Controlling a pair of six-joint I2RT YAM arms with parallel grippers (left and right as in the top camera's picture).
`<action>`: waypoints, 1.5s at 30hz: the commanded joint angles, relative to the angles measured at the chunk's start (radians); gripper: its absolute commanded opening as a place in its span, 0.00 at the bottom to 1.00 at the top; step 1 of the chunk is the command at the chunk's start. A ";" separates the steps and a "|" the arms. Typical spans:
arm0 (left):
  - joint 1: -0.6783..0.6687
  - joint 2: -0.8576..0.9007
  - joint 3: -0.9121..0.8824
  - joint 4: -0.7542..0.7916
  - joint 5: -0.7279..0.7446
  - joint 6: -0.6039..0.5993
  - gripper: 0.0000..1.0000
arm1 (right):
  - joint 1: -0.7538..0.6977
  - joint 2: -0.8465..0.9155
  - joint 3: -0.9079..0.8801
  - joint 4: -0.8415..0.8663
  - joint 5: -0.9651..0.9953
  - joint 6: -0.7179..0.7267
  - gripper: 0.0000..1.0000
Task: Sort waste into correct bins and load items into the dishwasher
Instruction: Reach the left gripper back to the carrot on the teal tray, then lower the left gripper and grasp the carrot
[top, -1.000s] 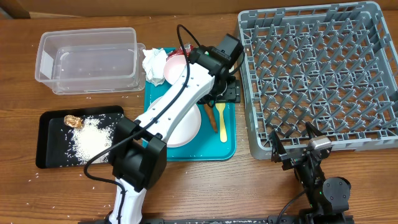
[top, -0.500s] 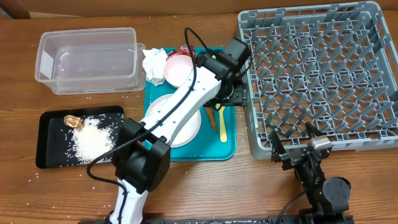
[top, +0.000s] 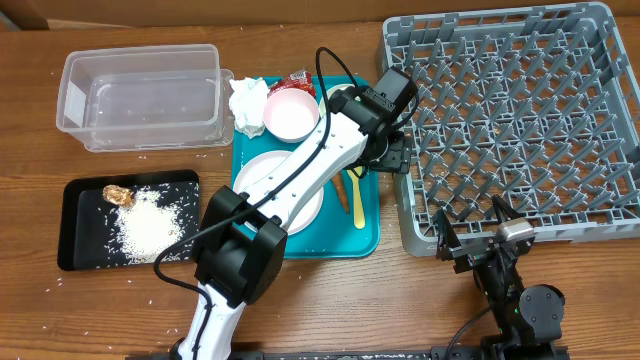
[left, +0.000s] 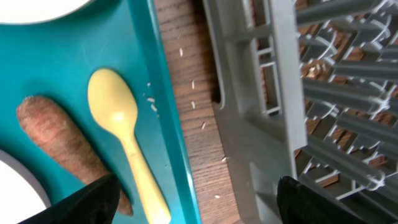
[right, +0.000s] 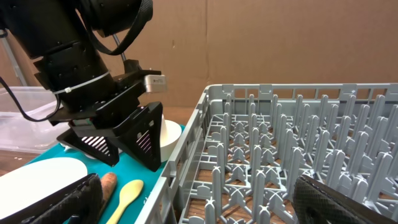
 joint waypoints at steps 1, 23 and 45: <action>-0.007 0.014 0.007 -0.012 -0.004 -0.037 0.81 | 0.002 -0.007 -0.010 0.003 0.006 -0.007 1.00; 0.008 0.119 0.007 -0.143 -0.208 -0.343 0.82 | 0.002 -0.007 -0.010 0.003 0.006 -0.007 1.00; 0.065 0.137 0.007 -0.055 -0.130 -0.296 0.79 | 0.002 -0.007 -0.010 0.003 0.006 -0.007 1.00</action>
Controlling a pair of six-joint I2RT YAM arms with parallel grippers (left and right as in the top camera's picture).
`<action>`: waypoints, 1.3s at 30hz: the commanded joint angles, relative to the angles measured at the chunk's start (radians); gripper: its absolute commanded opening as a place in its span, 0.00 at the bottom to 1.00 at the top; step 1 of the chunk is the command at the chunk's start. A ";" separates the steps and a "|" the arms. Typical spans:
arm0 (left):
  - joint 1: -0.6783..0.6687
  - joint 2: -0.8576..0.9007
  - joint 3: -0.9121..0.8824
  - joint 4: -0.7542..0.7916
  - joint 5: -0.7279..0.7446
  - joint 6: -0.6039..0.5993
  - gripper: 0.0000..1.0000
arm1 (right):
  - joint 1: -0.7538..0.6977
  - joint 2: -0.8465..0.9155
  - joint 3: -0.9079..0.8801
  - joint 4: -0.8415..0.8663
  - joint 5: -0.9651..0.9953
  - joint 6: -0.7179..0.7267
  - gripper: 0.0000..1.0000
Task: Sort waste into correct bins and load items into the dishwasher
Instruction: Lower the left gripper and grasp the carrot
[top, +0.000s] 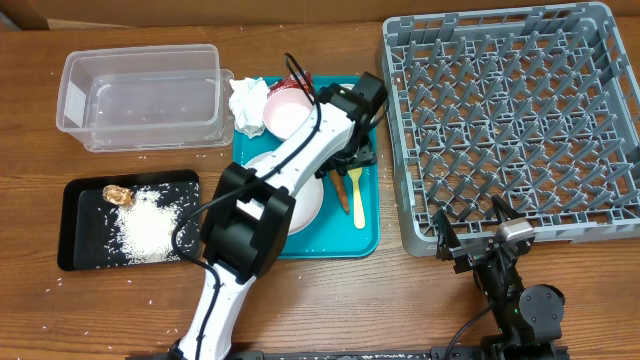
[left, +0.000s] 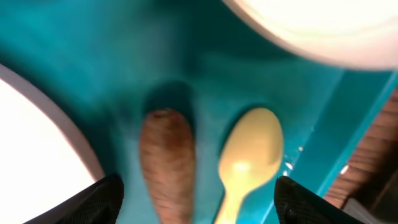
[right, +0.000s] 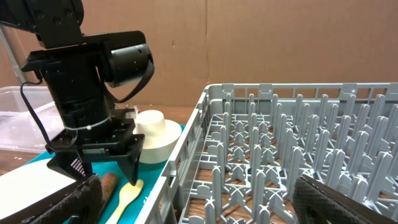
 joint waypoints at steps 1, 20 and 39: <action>-0.018 0.002 0.007 0.014 0.021 0.021 0.79 | 0.002 -0.007 -0.010 0.004 0.006 -0.006 1.00; -0.004 0.002 -0.053 0.019 0.023 0.012 0.72 | 0.002 -0.007 -0.010 0.004 0.006 -0.006 1.00; -0.005 0.002 -0.101 0.040 0.023 -0.014 0.50 | 0.002 -0.007 -0.010 0.004 0.006 -0.006 1.00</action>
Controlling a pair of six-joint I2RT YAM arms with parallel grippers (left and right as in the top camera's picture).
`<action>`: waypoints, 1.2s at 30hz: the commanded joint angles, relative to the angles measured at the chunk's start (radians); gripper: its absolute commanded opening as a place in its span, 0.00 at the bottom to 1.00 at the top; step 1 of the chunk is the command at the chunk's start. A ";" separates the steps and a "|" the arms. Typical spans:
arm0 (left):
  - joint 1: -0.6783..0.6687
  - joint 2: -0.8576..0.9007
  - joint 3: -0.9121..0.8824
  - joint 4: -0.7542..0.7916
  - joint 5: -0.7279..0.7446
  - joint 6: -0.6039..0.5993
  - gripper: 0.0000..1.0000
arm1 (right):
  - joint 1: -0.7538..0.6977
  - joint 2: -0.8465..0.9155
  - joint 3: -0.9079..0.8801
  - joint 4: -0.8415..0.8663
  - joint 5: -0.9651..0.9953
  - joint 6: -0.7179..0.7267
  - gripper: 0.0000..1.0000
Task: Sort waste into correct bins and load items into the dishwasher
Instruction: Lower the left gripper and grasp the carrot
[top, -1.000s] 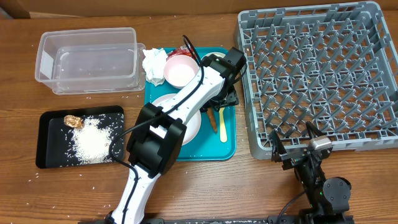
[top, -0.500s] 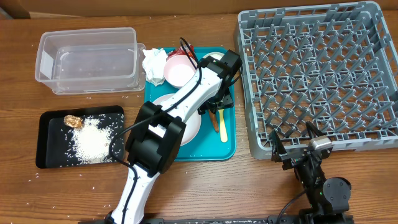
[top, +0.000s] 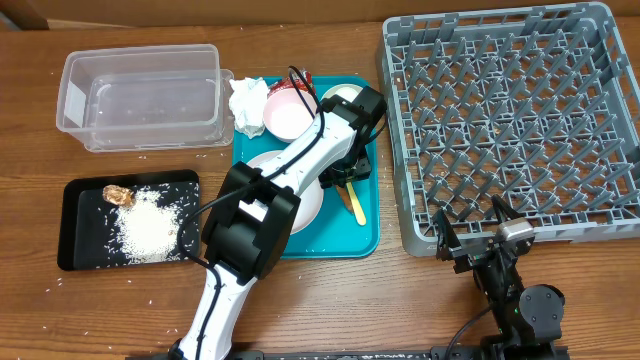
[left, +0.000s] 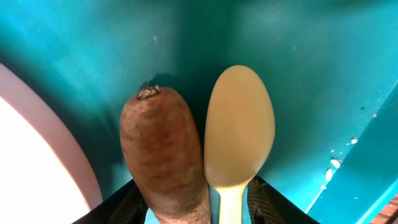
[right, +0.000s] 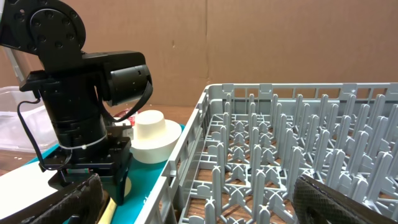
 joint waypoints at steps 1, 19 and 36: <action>0.001 0.002 -0.013 0.010 0.005 -0.015 0.48 | 0.002 -0.007 -0.010 0.004 0.006 -0.007 1.00; 0.002 -0.013 0.028 -0.006 0.005 0.058 0.54 | 0.002 -0.007 -0.010 0.004 0.006 -0.007 1.00; 0.015 -0.032 0.057 -0.063 0.002 0.044 0.53 | 0.002 -0.007 -0.010 0.004 0.006 -0.007 1.00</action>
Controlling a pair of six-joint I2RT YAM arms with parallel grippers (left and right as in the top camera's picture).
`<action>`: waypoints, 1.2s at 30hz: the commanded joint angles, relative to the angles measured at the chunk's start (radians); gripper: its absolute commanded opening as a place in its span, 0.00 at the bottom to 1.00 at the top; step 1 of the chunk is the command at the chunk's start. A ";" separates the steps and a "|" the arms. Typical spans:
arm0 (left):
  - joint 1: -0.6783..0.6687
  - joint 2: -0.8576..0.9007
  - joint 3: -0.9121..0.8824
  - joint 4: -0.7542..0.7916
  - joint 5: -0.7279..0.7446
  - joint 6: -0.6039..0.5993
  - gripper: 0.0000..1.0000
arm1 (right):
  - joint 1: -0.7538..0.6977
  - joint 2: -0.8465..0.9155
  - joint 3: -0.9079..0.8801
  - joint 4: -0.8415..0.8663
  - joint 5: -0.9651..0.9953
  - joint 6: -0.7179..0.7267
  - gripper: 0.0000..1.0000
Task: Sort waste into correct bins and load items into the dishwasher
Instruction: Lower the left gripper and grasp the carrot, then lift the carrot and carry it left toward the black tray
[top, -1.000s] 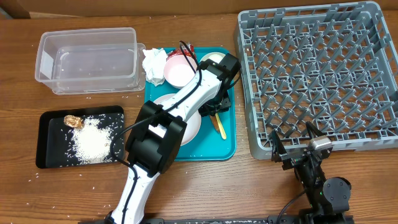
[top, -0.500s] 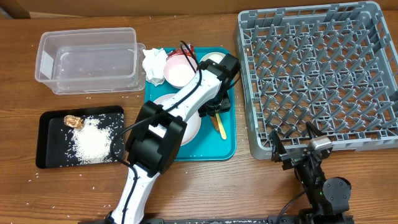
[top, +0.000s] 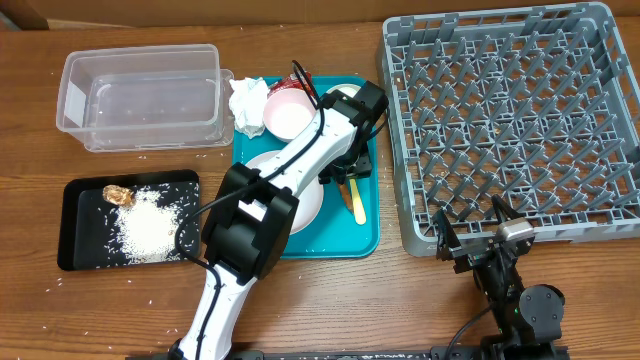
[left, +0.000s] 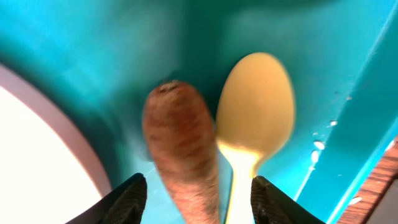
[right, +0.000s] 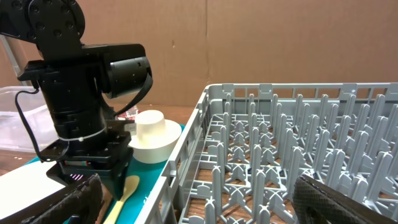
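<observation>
My left gripper (left: 200, 208) is open and low over the teal tray (top: 370, 240). Between its fingers lie a brown carrot-like piece (left: 183, 143) and a pale yellow spoon (left: 255, 106), side by side and touching. In the overhead view the left gripper (top: 355, 163) covers their upper ends; the spoon (top: 358, 207) sticks out below it. The grey dish rack (top: 510, 110) stands to the right. My right gripper (right: 205, 214) rests open at the rack's near edge with nothing in it.
The tray also holds a white plate (top: 290, 195), a pink bowl (top: 290, 112), an upturned cream cup (right: 152, 132), a crumpled napkin (top: 248, 100) and a red wrapper (top: 300, 78). A clear bin (top: 140, 95) and a black tray of rice (top: 130, 215) stand at the left.
The left wrist view has shifted a little and blurred; the carrot-like piece and spoon now look slightly smaller and tilted. The left gripper is still open round them. The right arm has not moved.
The left gripper was open at the tray's right edge beside the rack. Then it was over the tops of the carrot-like piece and the spoon. Then it was low and close with both between its fingers, and it stays there now, open.
</observation>
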 joint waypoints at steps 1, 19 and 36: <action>0.012 -0.032 0.011 -0.013 0.003 -0.033 0.53 | 0.002 -0.007 -0.010 0.005 0.006 -0.007 1.00; 0.012 -0.031 -0.046 0.049 0.005 -0.055 0.41 | 0.002 -0.007 -0.010 0.005 0.006 -0.006 1.00; 0.012 -0.034 0.006 0.038 0.001 0.006 0.22 | 0.002 -0.007 -0.010 0.004 0.006 -0.007 1.00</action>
